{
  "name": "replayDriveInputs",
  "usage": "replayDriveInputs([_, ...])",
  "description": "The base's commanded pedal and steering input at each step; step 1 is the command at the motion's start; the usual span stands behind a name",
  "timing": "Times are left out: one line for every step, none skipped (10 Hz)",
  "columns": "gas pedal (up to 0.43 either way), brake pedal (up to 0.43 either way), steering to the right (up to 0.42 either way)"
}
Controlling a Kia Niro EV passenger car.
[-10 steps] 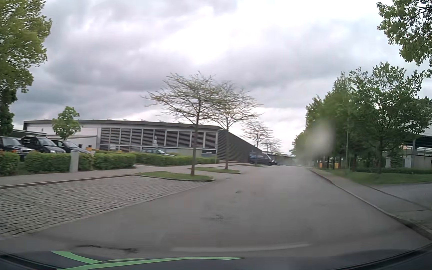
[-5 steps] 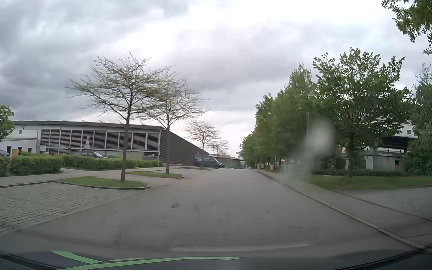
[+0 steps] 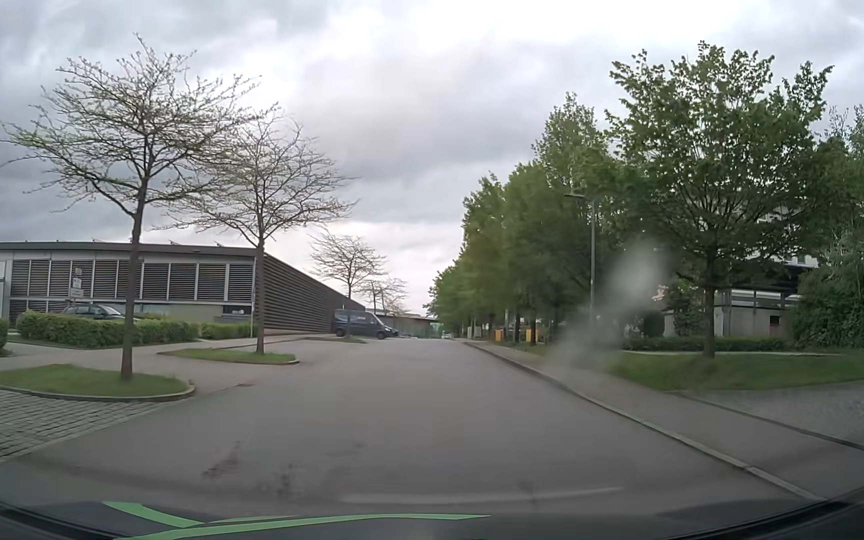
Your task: Follow the waypoints while adhering to traffic rules and regulations
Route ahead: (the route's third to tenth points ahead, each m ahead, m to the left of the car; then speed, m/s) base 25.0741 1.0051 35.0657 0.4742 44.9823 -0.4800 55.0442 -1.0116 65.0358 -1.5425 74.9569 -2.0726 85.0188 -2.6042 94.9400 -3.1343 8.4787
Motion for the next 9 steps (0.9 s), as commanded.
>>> replayDriveInputs([0.461, 0.000, 0.027])
replayDriveInputs([0.461, 0.000, 0.018])
replayDriveInputs([0.461, 0.000, 0.010])
replayDriveInputs([0.461, 0.000, 0.007])
replayDriveInputs([0.461, 0.000, 0.003])
replayDriveInputs([0.461, 0.000, 0.002])
replayDriveInputs([0.461, 0.000, 0.002])
replayDriveInputs([0.461, 0.000, 0.002])
replayDriveInputs([0.461, 0.000, 0.002])
